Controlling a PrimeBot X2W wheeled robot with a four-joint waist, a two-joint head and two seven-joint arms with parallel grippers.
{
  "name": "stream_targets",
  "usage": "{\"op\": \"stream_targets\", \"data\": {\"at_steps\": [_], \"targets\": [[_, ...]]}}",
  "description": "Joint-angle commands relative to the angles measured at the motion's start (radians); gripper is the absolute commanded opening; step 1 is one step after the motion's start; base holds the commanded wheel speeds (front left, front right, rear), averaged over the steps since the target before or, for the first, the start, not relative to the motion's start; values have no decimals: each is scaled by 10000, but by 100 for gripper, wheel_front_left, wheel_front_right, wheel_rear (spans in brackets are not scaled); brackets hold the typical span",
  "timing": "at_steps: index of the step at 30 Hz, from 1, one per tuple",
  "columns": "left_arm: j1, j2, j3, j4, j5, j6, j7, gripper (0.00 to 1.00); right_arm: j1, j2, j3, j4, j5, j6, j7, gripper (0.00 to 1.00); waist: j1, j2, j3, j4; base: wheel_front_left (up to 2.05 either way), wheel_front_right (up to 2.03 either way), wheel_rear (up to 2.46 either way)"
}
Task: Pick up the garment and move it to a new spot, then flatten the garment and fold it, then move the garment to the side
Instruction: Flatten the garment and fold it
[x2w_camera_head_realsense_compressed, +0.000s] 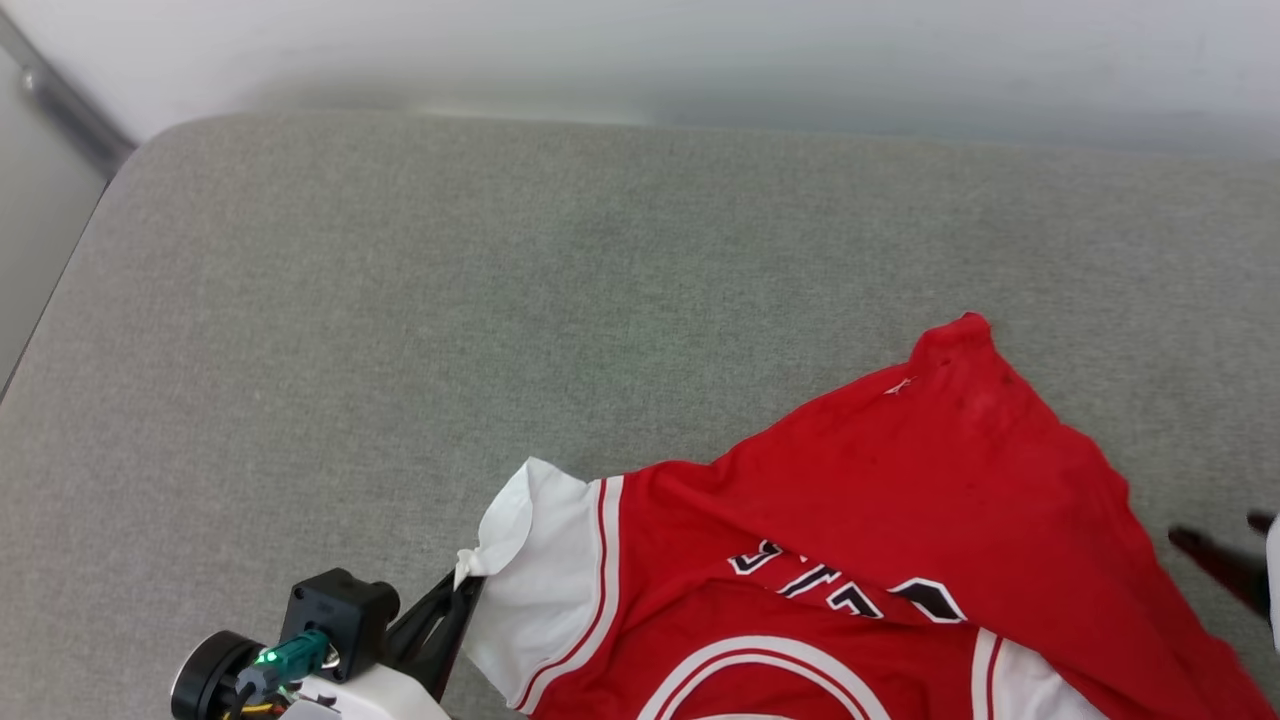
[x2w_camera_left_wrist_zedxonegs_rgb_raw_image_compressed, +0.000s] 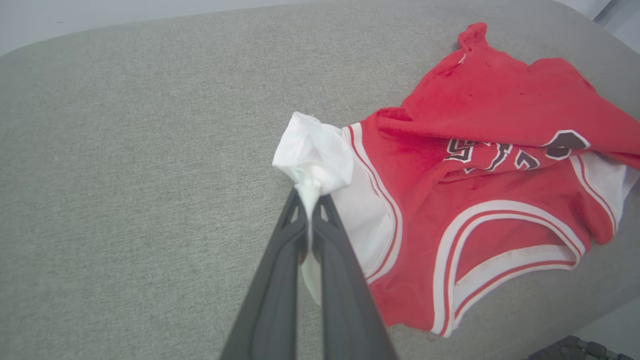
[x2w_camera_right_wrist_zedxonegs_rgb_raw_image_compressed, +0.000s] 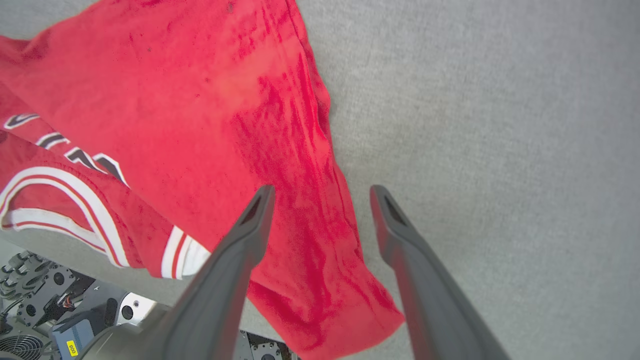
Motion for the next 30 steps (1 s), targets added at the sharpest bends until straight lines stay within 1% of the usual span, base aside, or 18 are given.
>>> {"op": "stream_targets", "data": {"at_steps": [1,3,5,11,15,22,30], "targets": [[-222,-22,-32,-115,89,-33,-30,0,-762,2,148,-146,116,-4,153,100,1,0,358,229,0,0,0],[-378,-71,-114,-206,134,-89,-54,0,-1508,202,201,-44,44,-4,309,100,1,0,625,420,0,0,0],[-536,-134,-218,-260,161,-181,-6,0,-2137,230,455,80,-173,-4,498,100,1,0,919,667,0,0,0],[-1162,-322,-516,-392,364,-445,0,0,-3840,168,1074,1015,-924,-4,765,100,1,0,1799,1486,0,0,0],[-1497,-525,-708,-446,456,-522,-65,0,-4589,-26,1408,1854,-1276,-4,856,100,1,0,2211,1978,0,0,0],[-1796,-793,-1040,-360,534,-684,-126,0,-5237,-434,1641,3164,-1734,-4,712,100,1,0,2701,2589,0,0,0],[-1958,-930,-1228,-218,442,-881,-211,0,-5085,-539,1773,4086,-1997,-4,507,100,1,0,3027,2911,0,0,0]]}}
